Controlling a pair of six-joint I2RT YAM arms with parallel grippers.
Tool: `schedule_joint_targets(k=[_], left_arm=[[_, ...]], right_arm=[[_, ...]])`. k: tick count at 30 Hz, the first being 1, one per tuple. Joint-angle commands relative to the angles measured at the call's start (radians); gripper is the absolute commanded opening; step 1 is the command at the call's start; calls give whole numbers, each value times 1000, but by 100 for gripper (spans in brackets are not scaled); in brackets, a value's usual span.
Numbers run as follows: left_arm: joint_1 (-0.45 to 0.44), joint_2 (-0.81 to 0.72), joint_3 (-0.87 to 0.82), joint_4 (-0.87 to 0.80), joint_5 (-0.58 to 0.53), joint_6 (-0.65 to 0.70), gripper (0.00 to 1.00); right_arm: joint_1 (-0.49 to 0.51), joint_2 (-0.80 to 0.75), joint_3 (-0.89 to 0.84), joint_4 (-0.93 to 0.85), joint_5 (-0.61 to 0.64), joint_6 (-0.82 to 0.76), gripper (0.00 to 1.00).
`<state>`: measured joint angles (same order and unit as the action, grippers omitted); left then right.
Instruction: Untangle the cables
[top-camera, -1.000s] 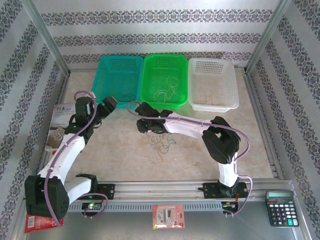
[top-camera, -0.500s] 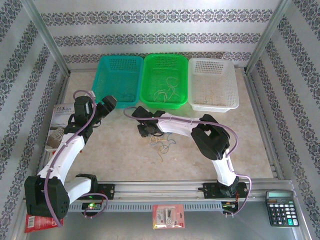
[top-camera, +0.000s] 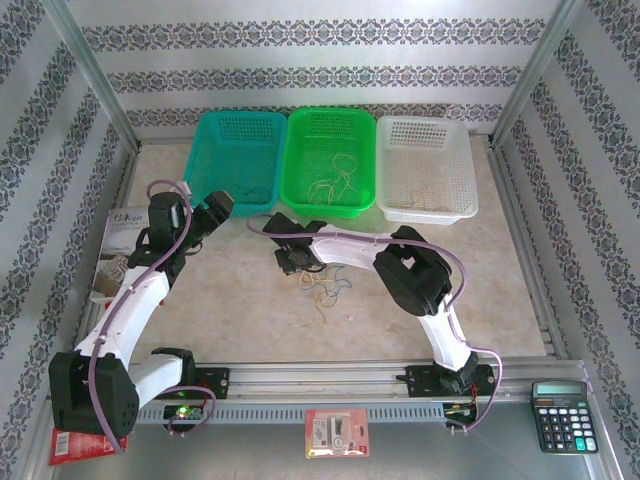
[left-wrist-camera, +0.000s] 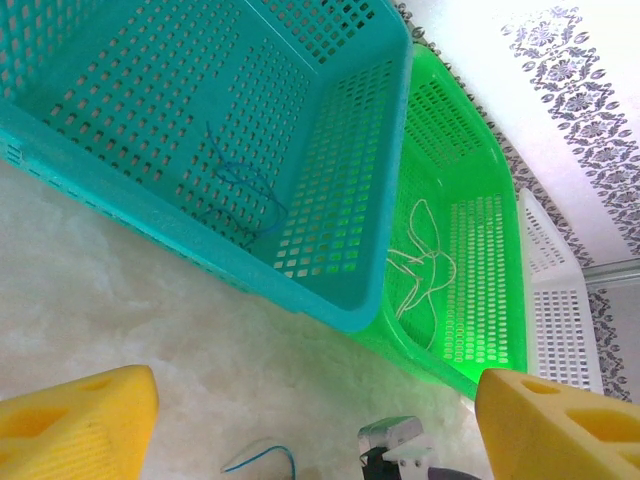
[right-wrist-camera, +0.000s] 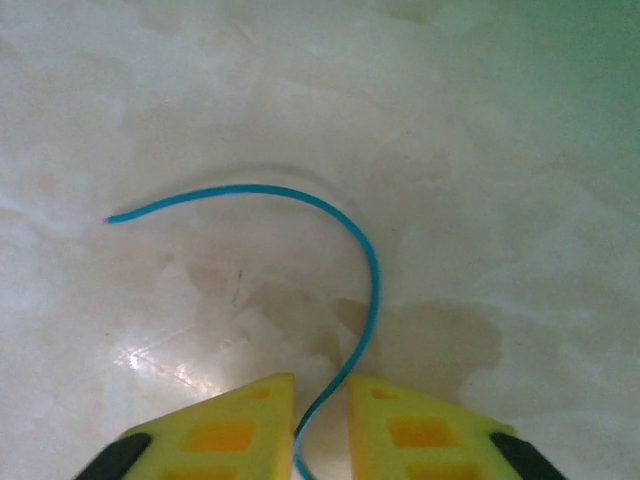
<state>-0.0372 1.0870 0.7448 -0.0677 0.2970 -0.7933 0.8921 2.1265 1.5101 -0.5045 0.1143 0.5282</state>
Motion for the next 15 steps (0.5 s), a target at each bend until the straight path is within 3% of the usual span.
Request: schedule_joint_targets(k=[1,7,15], left_arm=[[13,-21,4,7,14,1,83],[13,-20,3,6,15,3,83],[13,-13,-14,10,75,8,83]], right_arm=[[-10,21,17,4,-11,14,15],[-15,-31,-24,35,-17,12,1],[-40,-175,-145,161,-70,51,0]])
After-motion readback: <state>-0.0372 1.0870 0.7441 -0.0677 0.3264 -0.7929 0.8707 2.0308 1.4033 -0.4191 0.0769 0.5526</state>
